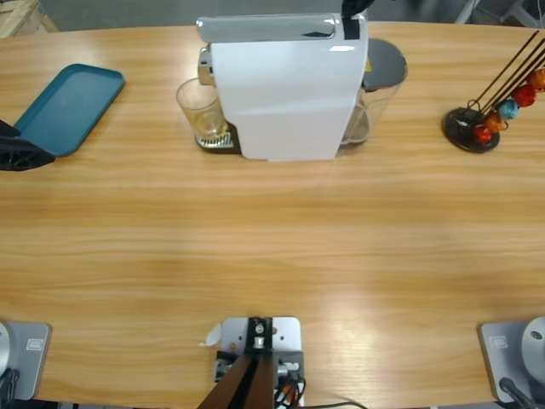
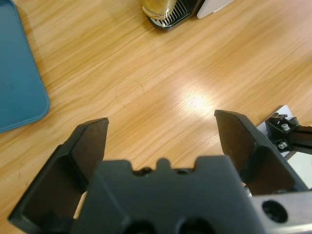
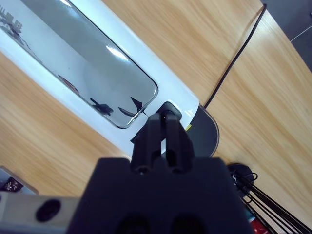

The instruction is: Pour coffee

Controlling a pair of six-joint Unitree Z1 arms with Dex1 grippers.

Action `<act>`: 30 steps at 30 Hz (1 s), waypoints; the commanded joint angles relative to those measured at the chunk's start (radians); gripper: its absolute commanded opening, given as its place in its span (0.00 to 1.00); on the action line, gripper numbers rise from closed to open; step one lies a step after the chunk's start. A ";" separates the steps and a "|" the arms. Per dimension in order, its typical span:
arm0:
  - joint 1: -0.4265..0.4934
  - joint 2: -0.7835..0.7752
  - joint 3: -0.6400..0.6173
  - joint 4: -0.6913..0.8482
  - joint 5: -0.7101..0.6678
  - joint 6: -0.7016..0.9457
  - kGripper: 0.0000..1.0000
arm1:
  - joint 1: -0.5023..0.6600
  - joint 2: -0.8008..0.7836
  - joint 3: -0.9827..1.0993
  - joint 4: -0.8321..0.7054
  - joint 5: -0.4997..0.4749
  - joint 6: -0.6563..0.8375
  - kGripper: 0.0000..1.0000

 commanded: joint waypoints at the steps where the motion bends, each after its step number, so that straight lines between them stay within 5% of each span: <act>1: -0.007 0.014 0.022 -0.006 -0.007 -0.013 0.95 | -0.021 0.021 0.096 -0.031 0.002 0.009 0.00; 10: -0.007 0.016 0.024 -0.006 -0.007 -0.013 0.95 | -0.021 0.004 0.089 -0.036 -0.022 0.009 0.00; 17: -0.007 0.017 0.025 -0.006 -0.007 -0.013 0.95 | -0.023 -0.003 -0.125 0.067 -0.103 -0.010 0.00; 18: -0.007 0.018 0.024 -0.006 -0.007 -0.013 0.95 | -0.023 -0.004 -0.145 0.088 -0.110 -0.011 0.21; 19: -0.007 0.020 0.024 -0.006 -0.007 -0.013 0.95 | -0.023 -0.005 -0.178 0.108 -0.119 -0.011 0.55; 20: -0.007 0.021 0.024 -0.007 -0.008 -0.013 0.95 | -0.023 -0.006 -0.208 0.131 -0.123 -0.011 0.65; 30: -0.008 0.019 0.027 -0.007 -0.010 -0.014 0.95 | -0.020 -0.160 -0.050 0.153 -0.122 0.038 0.87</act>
